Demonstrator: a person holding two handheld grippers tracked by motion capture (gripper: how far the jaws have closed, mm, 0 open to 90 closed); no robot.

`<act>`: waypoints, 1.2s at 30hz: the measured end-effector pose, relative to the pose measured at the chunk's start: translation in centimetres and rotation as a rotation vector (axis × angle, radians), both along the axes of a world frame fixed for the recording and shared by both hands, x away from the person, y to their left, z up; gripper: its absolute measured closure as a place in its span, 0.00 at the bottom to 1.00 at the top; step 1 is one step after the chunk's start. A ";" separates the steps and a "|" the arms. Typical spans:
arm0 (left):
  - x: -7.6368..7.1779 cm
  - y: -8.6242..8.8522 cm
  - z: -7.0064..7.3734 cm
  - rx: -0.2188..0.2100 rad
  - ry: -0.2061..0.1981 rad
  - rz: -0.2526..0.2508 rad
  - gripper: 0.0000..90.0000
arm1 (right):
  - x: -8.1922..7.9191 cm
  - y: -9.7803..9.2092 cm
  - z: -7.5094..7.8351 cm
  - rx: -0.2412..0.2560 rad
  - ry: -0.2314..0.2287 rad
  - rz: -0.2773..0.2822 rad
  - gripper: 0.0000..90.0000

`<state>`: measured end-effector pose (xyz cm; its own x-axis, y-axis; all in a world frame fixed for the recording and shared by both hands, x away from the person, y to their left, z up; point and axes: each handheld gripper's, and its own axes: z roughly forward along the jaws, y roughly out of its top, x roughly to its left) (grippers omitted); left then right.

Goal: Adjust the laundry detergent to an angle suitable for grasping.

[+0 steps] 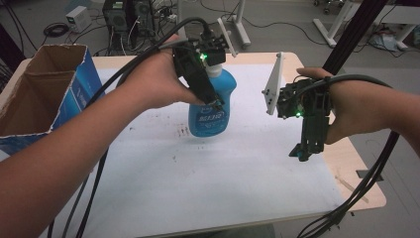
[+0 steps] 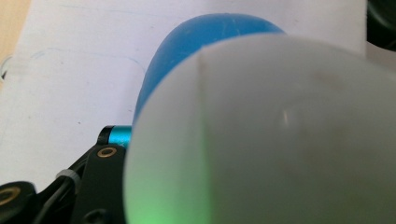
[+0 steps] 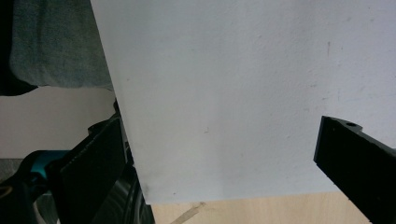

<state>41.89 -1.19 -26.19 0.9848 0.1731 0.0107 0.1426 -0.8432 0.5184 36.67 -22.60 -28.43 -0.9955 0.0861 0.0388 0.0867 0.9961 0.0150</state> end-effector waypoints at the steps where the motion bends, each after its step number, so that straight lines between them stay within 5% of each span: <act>1: -0.1 0.3 0.0 -0.006 0.004 -0.015 0.48 | 0.0 0.2 0.0 -0.002 0.002 -0.001 0.02; 9: -1.0 3.0 0.4 -0.024 0.032 -0.100 0.48 | 0.4 1.2 0.1 -0.002 -0.001 0.017 0.02; 20: -2.4 5.2 0.1 -0.016 0.018 -0.221 0.48 | 0.7 2.3 0.0 -0.003 0.000 0.039 0.02; 36: -3.5 6.2 -3.0 -0.008 0.020 -0.397 0.48 | 0.9 3.3 -0.4 -0.014 0.008 0.054 0.02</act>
